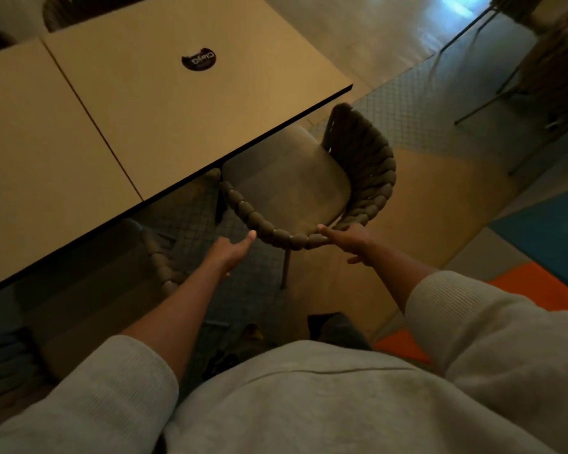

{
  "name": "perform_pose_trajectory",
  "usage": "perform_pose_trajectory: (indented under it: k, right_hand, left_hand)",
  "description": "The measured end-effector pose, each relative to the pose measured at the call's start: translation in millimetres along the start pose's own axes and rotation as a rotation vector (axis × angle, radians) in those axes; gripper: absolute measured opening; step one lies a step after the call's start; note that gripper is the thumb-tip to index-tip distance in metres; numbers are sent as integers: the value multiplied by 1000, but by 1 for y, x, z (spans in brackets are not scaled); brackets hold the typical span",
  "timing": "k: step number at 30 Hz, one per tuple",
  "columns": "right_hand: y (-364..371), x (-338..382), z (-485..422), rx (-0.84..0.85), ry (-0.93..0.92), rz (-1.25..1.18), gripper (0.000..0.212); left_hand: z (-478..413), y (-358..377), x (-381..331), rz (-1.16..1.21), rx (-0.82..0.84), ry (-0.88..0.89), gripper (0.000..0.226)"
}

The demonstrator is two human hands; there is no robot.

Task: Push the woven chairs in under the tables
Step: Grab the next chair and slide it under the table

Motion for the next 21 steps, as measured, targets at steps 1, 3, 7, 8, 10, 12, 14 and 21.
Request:
perform_pose_trajectory:
  k: [1,3,7,8,10,12,14,21]
  right_hand:
    - [-5,3,-4,10,-4,9,112]
    - [-17,4,-19,34,-15,9,110]
    - [-50,10,-38,81,-47,72,103]
    - [-60,11,-44,89,-56,78,98]
    - [-82,12,-57,97,-68,120,96]
    - [-101,16,-70,112,-76,149,91]
    - [-119,22,-81,104,-93,182,90]
    - [-153,36,-114,111,-121,211,100]
  left_hand:
    - [-3,3,-4,2,-3,-7,111]
    - [-7,12,-15,15,-20,-17,110]
    - [-13,37,-35,107,-69,-53,110]
    - [-15,47,-40,142,-77,-64,110]
    - [-15,68,-47,188,-85,-94,109]
    - [-14,87,-54,207,-91,-109,105]
    - [-13,103,-62,224,-107,-118,95]
    - [-9,125,-78,301,-136,-198,106]
Point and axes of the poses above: each hand's wrist, its own z-axis away from the middle knuckle, its own y-axis out of the palm, x = y × z, the point moved 9 cm from there along -z, towards the middle knuckle, and after that the axes turned 2 degrees about y, right-handed, at the moved point
